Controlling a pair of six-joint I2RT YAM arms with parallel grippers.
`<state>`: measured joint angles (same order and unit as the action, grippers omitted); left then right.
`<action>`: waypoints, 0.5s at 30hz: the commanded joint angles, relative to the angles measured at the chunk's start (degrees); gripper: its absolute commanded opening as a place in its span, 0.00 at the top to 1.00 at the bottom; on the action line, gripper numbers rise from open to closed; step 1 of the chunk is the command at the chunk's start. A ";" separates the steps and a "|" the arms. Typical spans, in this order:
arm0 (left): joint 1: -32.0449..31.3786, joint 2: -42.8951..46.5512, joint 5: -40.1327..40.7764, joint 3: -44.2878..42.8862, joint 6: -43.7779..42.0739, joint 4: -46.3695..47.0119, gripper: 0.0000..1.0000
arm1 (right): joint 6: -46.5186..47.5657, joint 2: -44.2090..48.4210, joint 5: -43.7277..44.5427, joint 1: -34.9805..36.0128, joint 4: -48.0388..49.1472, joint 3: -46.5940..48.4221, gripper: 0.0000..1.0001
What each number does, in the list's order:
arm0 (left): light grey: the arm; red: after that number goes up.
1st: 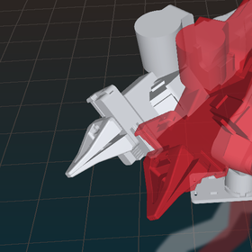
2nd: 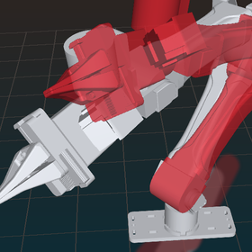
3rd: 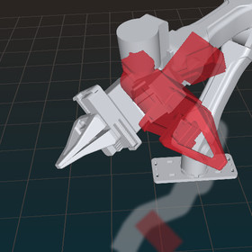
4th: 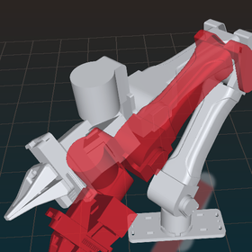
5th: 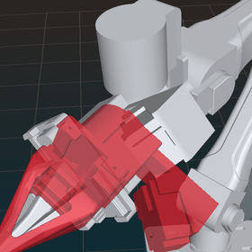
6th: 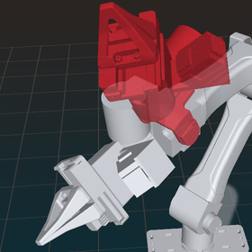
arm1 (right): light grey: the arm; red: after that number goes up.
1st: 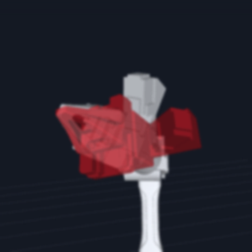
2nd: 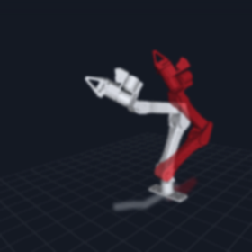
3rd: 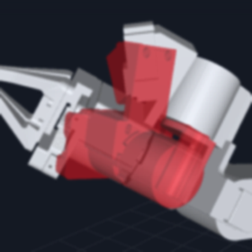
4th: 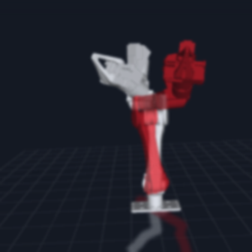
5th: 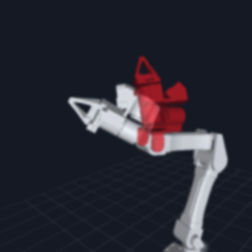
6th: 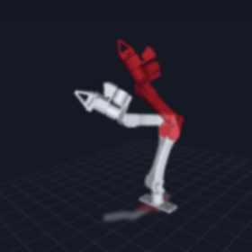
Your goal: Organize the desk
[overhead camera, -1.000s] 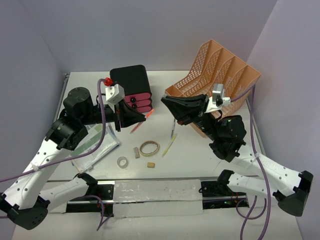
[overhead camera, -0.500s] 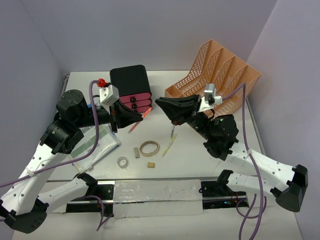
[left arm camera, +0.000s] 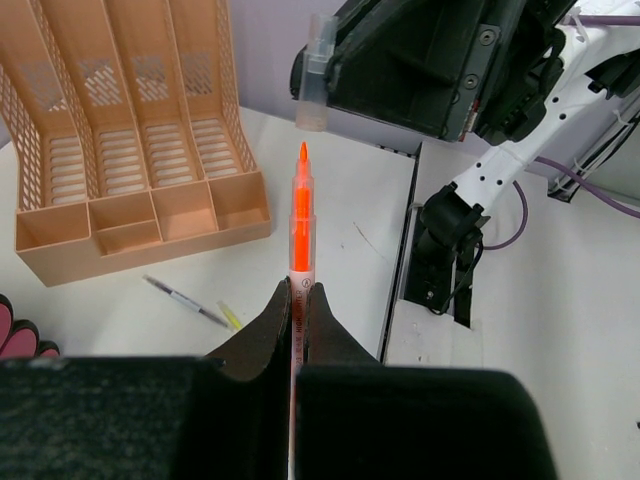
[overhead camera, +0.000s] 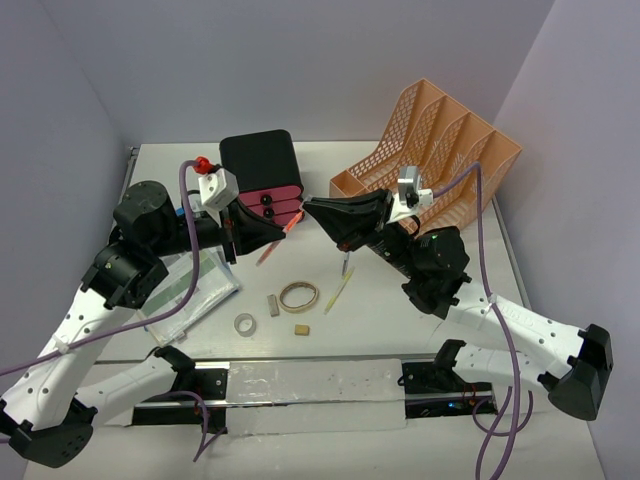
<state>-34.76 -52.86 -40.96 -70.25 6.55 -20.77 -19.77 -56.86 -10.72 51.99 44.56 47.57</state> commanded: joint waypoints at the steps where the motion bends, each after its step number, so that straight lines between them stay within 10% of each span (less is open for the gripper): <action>1: 0.40 -0.38 1.62 0.23 2.04 3.23 1.00 | -0.97 1.04 -1.52 0.55 2.67 0.97 1.00; 15: 0.49 -0.95 0.51 -0.45 2.35 3.46 1.00 | 0.56 3.20 1.90 0.50 0.13 -1.06 1.00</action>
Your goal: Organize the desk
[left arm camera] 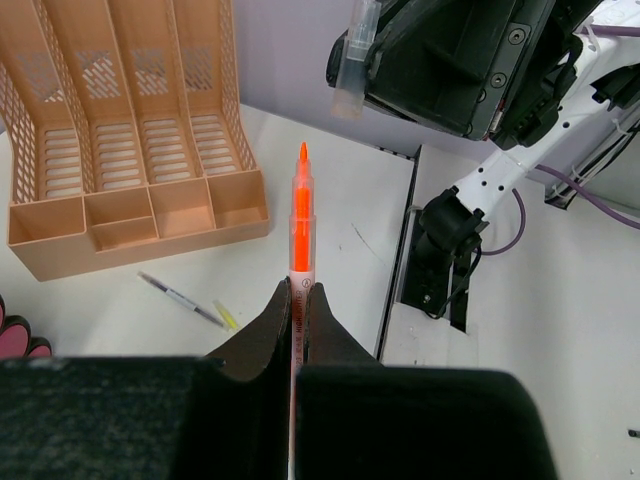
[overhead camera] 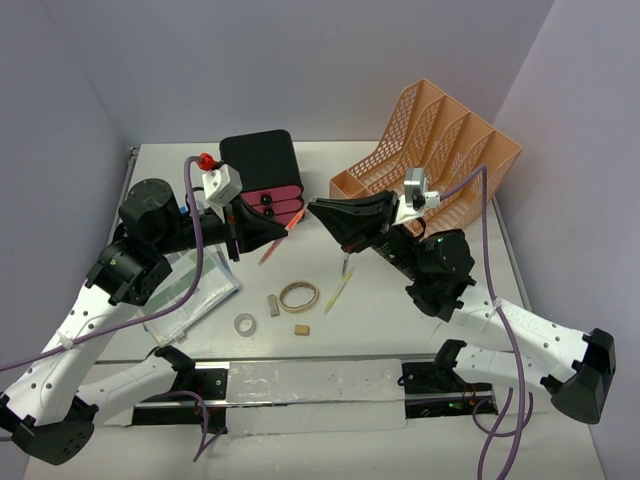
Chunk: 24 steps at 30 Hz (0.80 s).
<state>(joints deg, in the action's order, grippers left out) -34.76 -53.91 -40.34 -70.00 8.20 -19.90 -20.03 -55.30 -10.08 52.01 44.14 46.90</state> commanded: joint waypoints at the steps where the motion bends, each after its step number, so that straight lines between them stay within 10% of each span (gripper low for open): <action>1: 0.48 0.03 -0.18 -0.84 0.77 2.57 1.00 | 0.96 1.78 1.46 0.55 0.33 -0.34 1.00; 24: 0.55 0.53 -0.62 -0.84 0.79 2.43 1.00 | -0.41 -1.44 1.42 0.48 2.26 -0.22 1.00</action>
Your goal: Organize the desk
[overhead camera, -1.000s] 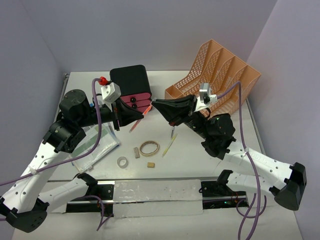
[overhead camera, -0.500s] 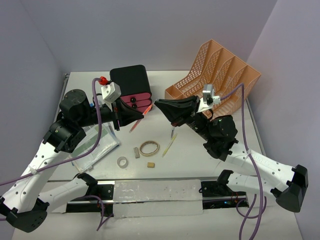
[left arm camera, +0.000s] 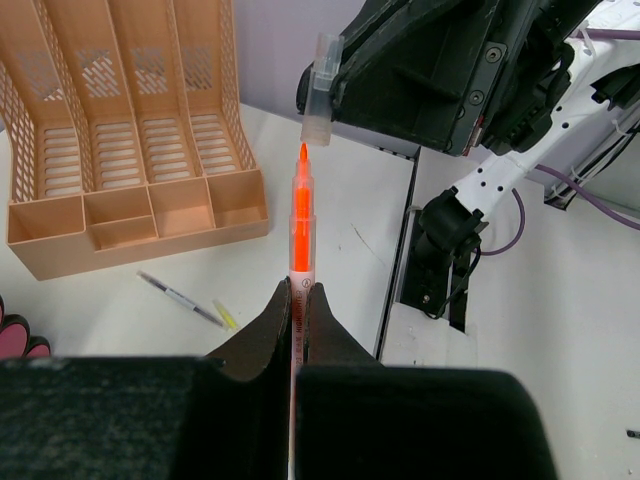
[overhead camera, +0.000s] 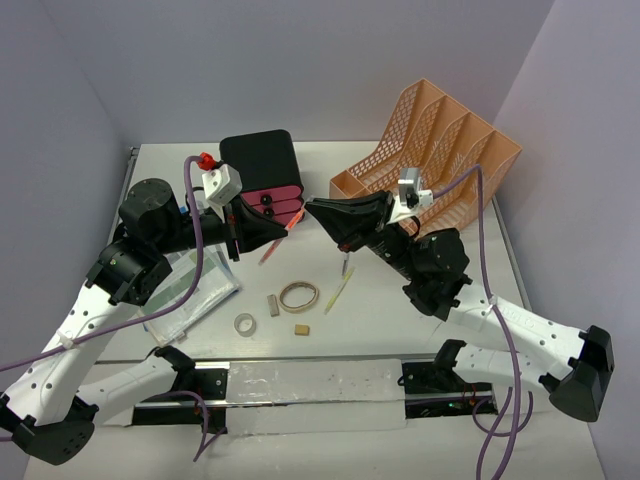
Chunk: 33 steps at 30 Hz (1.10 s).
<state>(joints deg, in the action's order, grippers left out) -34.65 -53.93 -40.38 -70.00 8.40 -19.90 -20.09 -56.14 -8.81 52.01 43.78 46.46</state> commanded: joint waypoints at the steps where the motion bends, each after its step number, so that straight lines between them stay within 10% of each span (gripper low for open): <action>1: 0.41 0.58 -0.52 -0.90 0.56 2.35 1.00 | -0.44 -0.70 0.11 0.52 2.57 0.33 1.00; 33: 0.38 1.05 1.56 -0.40 0.38 2.82 1.00 | -3.55 0.50 0.81 0.55 5.52 -3.13 1.00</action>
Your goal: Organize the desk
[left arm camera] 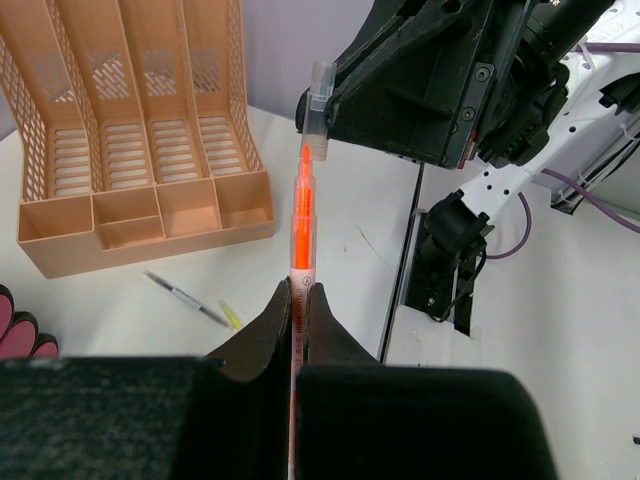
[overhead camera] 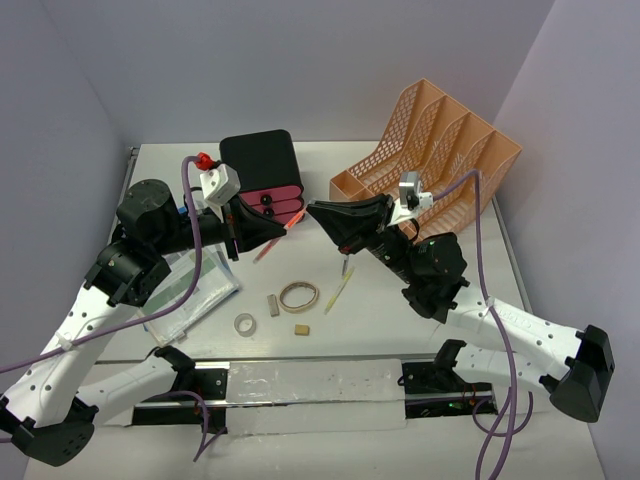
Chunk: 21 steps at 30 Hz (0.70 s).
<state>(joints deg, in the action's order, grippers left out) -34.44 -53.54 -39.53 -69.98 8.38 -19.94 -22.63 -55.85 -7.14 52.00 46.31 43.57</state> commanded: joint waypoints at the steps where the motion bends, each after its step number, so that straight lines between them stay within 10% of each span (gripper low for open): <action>1: 0.16 0.57 0.68 -0.42 0.52 2.95 1.00 | -1.30 -0.23 -0.86 0.50 3.53 -0.24 1.00; 13: 0.16 0.98 1.29 -1.21 1.11 2.68 1.00 | -3.34 -3.30 -2.31 0.51 6.12 -0.85 0.98; 21: 0.22 0.89 1.74 -1.30 1.26 2.98 1.00 | -5.31 -6.10 -4.87 0.47 5.78 -0.45 0.64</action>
<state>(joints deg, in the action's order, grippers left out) -34.39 -53.29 -38.56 -69.97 8.82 -19.86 -26.68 -60.13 -9.43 51.99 50.98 43.44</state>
